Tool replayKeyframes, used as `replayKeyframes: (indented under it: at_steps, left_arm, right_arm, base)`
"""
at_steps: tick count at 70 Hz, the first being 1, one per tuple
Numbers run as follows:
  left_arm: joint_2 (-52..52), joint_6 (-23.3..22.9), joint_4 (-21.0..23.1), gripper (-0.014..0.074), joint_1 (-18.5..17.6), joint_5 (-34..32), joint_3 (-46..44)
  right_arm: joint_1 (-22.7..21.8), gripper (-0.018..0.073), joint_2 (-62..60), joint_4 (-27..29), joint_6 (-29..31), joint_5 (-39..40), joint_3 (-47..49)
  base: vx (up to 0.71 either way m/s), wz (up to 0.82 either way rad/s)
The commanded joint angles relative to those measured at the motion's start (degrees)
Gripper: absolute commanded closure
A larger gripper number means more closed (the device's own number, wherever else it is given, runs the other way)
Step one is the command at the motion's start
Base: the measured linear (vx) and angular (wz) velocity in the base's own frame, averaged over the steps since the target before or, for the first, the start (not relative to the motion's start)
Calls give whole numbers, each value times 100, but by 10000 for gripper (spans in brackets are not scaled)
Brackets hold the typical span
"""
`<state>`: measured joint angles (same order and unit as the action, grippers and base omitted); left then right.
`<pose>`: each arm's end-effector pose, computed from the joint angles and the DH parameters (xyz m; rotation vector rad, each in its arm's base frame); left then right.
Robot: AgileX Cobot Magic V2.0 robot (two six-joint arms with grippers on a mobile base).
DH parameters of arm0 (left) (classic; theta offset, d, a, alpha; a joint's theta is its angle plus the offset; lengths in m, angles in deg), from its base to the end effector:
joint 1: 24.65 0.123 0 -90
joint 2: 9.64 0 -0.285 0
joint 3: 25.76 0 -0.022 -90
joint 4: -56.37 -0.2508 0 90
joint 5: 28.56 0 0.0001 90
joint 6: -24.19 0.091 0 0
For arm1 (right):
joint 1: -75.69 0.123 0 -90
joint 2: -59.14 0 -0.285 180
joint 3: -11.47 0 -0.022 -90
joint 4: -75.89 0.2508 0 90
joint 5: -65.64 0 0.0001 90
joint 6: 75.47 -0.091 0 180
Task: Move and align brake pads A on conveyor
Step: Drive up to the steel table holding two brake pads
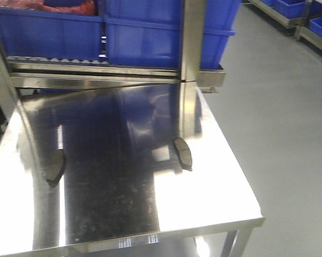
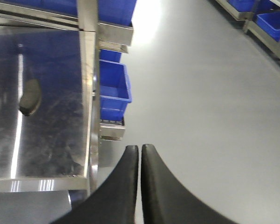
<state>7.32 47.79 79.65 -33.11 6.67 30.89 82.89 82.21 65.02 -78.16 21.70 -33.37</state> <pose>0.0431 -0.0274 0.2726 0.3637 1.8248 -0.2649 0.0470 -0.0061 0.3165 -0.1226 1.9373 -0.1041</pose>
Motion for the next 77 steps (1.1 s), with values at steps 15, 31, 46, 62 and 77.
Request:
replayKeyframes:
  at_steps: [15, 31, 46, 62, 77]
  left_arm:
    - [83, -19, 110, 603, -37, -386, -126]
    - [83, -19, 110, 603, -37, -386, -126]
    - [83, -19, 110, 603, -37, -386, -126]
    - [83, -19, 110, 603, -37, -386, -126]
    - [83, -19, 110, 603, -37, -386, -126]
  right_arm:
    - [3, 560, 82, -92, 15, 395, 143]
    - [3, 560, 82, -92, 15, 395, 143]
    - [3, 560, 82, -92, 15, 395, 143]
    - [3, 560, 82, -92, 15, 395, 143]
    - [3, 560, 82, -92, 15, 395, 143]
  base:
    - [4, 29]
    - [4, 12]
    - [8, 9]
    - [15, 7]
    - [16, 2]
